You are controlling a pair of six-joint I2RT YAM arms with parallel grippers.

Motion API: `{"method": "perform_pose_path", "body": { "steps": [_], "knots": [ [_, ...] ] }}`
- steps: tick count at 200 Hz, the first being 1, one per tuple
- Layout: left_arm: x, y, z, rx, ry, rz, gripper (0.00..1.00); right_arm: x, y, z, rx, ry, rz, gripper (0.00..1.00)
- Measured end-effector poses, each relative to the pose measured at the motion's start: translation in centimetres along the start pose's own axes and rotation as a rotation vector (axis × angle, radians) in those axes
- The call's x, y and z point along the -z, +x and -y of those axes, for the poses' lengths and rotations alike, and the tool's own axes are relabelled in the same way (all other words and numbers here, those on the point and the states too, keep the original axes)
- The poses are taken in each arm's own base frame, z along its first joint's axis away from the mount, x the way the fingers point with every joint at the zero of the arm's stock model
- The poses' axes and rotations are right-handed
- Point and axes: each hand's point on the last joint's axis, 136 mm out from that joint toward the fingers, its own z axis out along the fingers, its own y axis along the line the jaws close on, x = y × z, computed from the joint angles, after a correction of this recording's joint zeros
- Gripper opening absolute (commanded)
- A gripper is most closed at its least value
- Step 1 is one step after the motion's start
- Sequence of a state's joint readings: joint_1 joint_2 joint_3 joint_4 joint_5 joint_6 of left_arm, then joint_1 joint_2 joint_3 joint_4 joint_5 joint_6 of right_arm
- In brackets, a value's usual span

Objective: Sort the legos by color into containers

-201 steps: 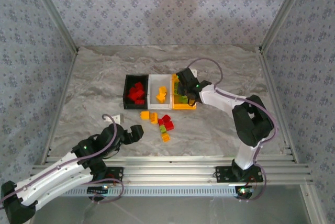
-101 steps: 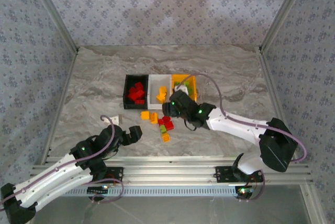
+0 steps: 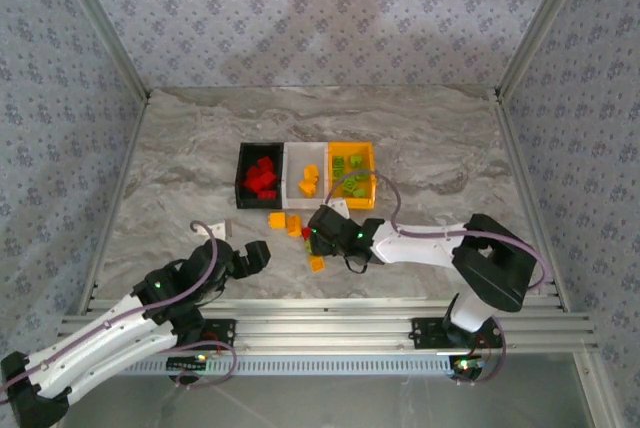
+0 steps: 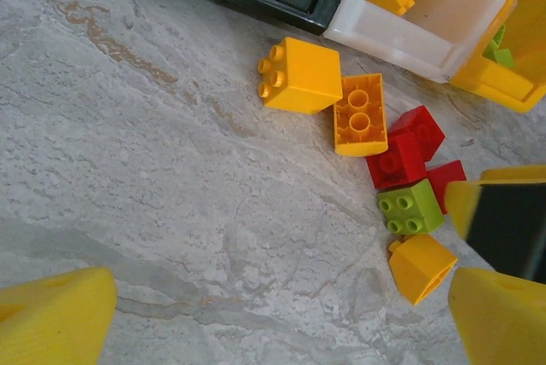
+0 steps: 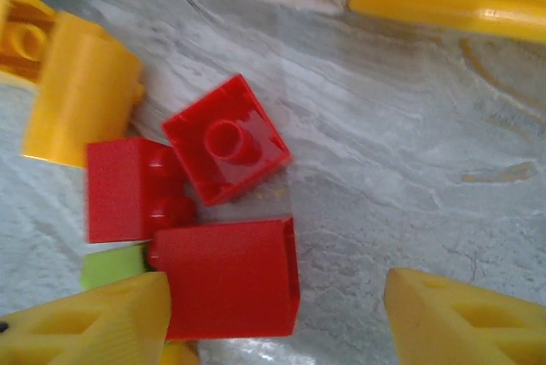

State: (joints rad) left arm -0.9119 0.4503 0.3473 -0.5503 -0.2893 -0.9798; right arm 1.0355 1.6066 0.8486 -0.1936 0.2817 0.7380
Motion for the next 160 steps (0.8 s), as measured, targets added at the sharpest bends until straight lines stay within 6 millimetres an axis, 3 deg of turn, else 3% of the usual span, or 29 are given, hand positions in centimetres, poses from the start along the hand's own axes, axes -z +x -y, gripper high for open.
{"method": "perform_pose_path", "body": {
  "steps": [54, 80, 105, 132, 160],
  "knots": [
    [0.0, 0.0, 0.0, 0.003, 0.0, 0.001, 1.0, 0.5, -0.3, 2.4, -0.096, 0.076, 0.037, 0.57],
    [0.1, -0.1, 0.0, 0.005, 0.004, 0.004, 1.0, 1.4, 0.2, 4.1, -0.095, 0.109, 0.042, 0.72],
    [0.1, -0.1, 0.1, 0.006, 0.007, 0.007, 1.0, 1.7, -0.2, 3.8, -0.071, 0.086, 0.054, 0.79],
    [0.1, -0.1, 0.0, 0.005, 0.005, 0.005, 1.0, 1.0, -0.7, 3.3, -0.053, 0.068, 0.038, 0.79],
    [0.1, -0.1, -0.1, 0.005, -0.001, 0.003, 1.0, -0.7, -0.3, 3.4, -0.045, 0.076, 0.001, 0.68]
  ]
}}
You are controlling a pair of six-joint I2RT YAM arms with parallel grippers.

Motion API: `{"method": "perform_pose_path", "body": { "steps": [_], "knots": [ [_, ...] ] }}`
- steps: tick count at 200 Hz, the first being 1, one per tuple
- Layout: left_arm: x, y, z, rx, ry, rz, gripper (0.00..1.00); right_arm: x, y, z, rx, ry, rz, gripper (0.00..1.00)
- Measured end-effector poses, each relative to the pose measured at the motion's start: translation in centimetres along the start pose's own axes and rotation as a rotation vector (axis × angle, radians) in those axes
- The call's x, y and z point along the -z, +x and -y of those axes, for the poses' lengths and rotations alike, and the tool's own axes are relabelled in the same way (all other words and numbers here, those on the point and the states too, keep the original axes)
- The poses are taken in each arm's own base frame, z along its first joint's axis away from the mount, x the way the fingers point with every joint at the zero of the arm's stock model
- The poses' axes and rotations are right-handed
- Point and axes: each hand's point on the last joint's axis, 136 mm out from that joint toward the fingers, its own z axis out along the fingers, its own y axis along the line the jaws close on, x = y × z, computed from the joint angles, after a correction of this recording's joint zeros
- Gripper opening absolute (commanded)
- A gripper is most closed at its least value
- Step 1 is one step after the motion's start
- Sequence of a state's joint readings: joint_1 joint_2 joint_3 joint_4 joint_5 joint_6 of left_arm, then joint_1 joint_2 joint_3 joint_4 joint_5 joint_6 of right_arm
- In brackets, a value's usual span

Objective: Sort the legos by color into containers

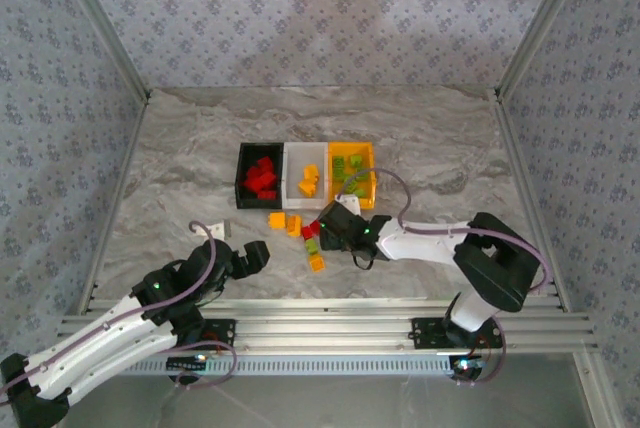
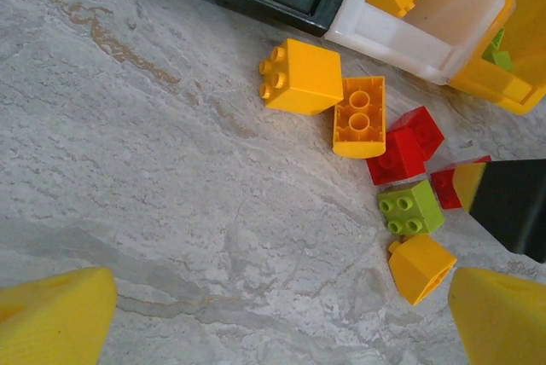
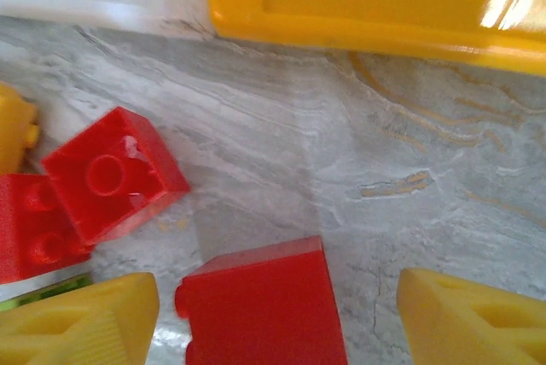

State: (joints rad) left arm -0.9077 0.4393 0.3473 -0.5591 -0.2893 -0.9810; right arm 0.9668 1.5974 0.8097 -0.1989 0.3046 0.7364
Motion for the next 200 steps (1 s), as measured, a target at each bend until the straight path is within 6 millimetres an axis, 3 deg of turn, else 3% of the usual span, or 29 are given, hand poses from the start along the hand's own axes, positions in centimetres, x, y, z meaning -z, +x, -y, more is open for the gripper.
{"method": "perform_pose_path", "body": {
  "steps": [45, 79, 101, 123, 141, 169, 200],
  "knots": [
    [0.0, 0.0, -0.4, -0.005, -0.017, -0.003, 0.99, -0.6, 0.3, -0.1, 0.025, -0.011, -0.018, 0.4],
    [0.7, -0.5, -0.7, -0.017, -0.045, 0.011, 1.0, 0.8, -0.6, -1.1, 0.063, -0.048, 0.0, 0.34],
    [1.3, -1.2, -1.1, -0.012, -0.059, 0.042, 1.0, 2.9, -3.4, -4.6, 0.097, -0.135, 0.055, 0.33],
    [1.8, -1.5, -1.6, 0.004, -0.067, 0.064, 1.0, 5.3, -8.3, -9.7, 0.116, -0.252, 0.147, 0.33],
    [2.1, -1.6, -1.9, 0.019, -0.069, 0.077, 1.0, 6.1, -12.2, -13.8, 0.127, -0.325, 0.209, 0.34],
    [2.2, -1.5, -2.2, 0.026, -0.078, 0.074, 1.0, 4.1, -15.8, -17.8, 0.145, -0.37, 0.249, 0.34],
    [2.2, -1.5, -2.1, 0.034, -0.075, 0.071, 1.0, -0.3, -17.9, -18.8, 0.142, -0.341, 0.238, 0.35]
  ]
}}
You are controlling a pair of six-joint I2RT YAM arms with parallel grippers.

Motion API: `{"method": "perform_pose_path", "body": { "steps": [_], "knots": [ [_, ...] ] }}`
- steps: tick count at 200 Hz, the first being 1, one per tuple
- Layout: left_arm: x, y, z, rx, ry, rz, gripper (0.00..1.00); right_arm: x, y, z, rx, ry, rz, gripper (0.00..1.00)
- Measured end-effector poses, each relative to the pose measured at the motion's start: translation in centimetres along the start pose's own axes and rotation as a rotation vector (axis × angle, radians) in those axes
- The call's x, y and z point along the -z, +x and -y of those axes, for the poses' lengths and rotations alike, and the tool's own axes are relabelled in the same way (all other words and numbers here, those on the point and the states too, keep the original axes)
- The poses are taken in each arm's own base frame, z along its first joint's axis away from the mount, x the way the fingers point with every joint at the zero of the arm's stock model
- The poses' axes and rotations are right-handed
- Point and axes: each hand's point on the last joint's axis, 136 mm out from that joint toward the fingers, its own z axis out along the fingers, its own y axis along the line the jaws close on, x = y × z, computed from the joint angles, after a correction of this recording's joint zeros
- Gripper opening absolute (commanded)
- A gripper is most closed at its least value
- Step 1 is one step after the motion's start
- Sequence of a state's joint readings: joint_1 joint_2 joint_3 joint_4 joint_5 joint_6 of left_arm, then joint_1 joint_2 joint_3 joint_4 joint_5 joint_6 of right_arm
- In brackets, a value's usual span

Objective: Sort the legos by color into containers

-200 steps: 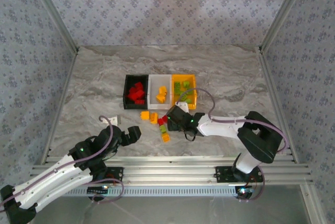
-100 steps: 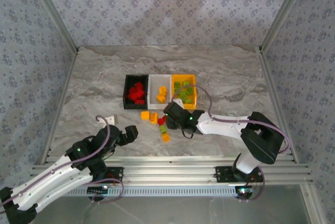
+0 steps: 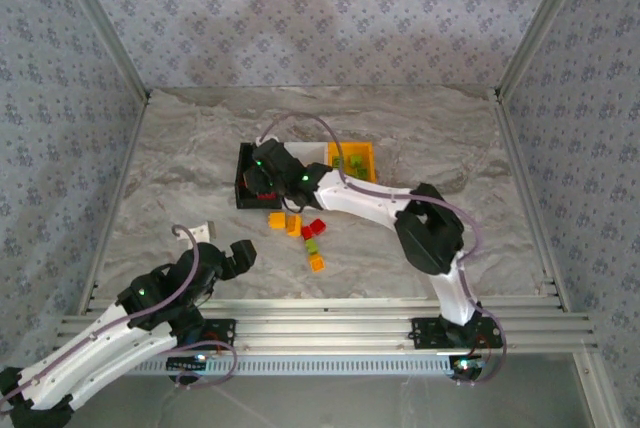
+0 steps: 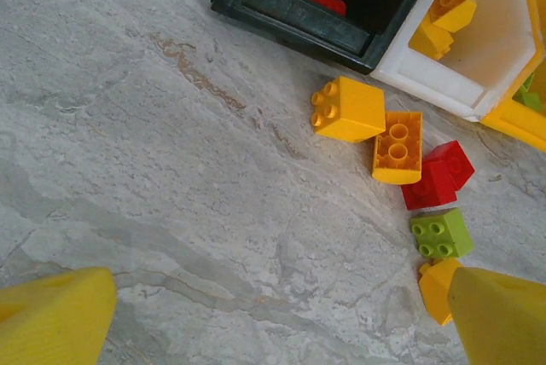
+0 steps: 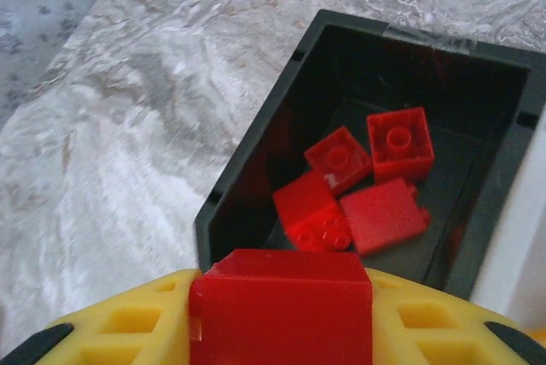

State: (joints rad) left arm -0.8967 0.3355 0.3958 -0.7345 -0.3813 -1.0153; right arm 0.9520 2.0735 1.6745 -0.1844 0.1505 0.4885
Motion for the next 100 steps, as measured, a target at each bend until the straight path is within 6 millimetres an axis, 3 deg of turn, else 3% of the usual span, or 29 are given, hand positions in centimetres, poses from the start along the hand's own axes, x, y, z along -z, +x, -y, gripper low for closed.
{"method": "perform_pose_path", "body": {
  "steps": [30, 60, 100],
  "knots": [
    [0.0, 0.1, 0.1, 0.0, 0.003, -0.006, 1.0, -2.6, -1.4, 1.1, -0.014, 0.03, 0.007, 0.45],
    [0.0, 0.3, 0.2, 0.0, 0.01, -0.016, 1.0, -3.5, -3.1, 1.7, -0.026, 0.04, 0.04, 0.71],
    [-0.1, 0.4, 0.3, -0.002, 0.014, -0.025, 1.0, -3.1, -4.0, 2.0, -0.025, 0.039, 0.078, 0.78]
  ]
}}
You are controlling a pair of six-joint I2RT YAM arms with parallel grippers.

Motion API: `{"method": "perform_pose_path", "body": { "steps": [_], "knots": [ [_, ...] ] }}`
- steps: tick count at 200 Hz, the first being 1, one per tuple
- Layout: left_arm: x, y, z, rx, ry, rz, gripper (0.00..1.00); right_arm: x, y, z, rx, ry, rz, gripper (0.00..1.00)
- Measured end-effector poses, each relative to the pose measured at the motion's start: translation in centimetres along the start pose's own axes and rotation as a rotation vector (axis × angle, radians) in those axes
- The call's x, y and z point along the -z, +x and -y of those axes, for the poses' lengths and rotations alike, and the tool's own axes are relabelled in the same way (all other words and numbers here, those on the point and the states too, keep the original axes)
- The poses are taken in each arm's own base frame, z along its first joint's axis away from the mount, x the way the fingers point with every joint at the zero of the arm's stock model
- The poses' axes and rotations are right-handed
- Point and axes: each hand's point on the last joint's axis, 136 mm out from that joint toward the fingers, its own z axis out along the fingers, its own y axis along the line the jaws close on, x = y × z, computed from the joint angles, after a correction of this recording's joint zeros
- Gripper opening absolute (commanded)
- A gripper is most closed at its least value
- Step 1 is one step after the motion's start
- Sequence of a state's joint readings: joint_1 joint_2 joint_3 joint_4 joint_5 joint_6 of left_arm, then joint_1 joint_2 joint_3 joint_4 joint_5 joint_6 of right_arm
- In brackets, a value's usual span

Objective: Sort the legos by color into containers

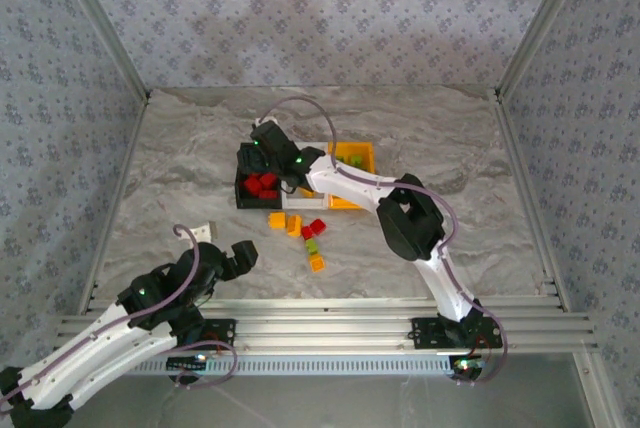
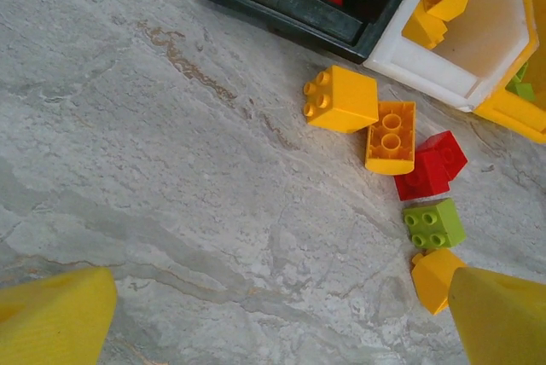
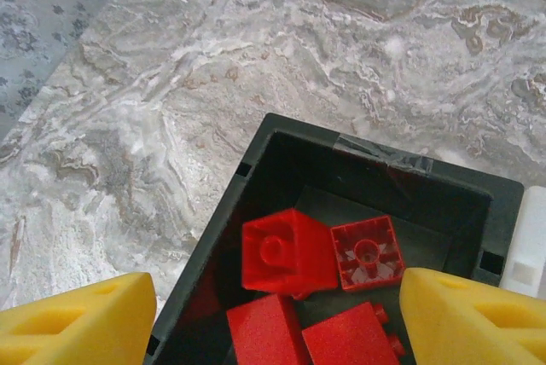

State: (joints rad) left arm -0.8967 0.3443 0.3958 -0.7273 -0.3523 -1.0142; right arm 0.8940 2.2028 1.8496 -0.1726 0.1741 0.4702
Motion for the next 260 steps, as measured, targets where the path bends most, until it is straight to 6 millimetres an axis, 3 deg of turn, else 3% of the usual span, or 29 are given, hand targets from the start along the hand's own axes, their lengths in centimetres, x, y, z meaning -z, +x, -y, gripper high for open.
{"method": "perform_pose_path", "body": {
  "steps": [29, 69, 87, 101, 133, 157, 178, 214, 260],
  "knots": [
    [-0.5, 0.1, 0.4, -0.024, -0.007, -0.012, 1.0, 3.0, 0.1, 0.7, -0.01, -0.005, 0.02, 0.79],
    [-2.8, 1.5, 2.2, -0.115, -0.029, -0.118, 1.0, 10.8, -0.1, 1.9, -0.052, -0.009, 0.085, 0.8],
    [-4.3, 2.2, 4.1, -0.153, -0.013, -0.184, 0.99, 14.0, 1.2, 3.2, -0.077, 0.007, 0.1, 0.8],
    [-5.5, 3.3, 5.4, -0.19, 0.004, -0.236, 0.99, 15.8, 3.5, 5.0, -0.095, 0.035, 0.085, 0.81],
    [-7.0, 6.1, 8.6, -0.295, 0.069, -0.324, 0.95, 18.6, 8.8, 9.6, -0.129, 0.131, 0.031, 0.82],
    [-7.7, 7.4, 11.1, -0.348, 0.113, -0.357, 0.92, 21.1, 10.8, 12.0, -0.161, 0.172, 0.039, 0.83],
    [-8.7, 8.6, 12.4, -0.379, 0.132, -0.384, 0.9, 23.4, 11.2, 13.4, -0.194, 0.179, 0.082, 0.83],
    [-10.8, 11.1, 12.6, -0.427, 0.081, -0.459, 0.8, 26.2, 11.2, 14.9, -0.242, 0.185, 0.152, 0.83],
    [-11.9, 11.4, 12.7, -0.452, 0.031, -0.474, 0.74, 28.0, 10.8, 15.7, -0.258, 0.186, 0.201, 0.83]
  ]
}}
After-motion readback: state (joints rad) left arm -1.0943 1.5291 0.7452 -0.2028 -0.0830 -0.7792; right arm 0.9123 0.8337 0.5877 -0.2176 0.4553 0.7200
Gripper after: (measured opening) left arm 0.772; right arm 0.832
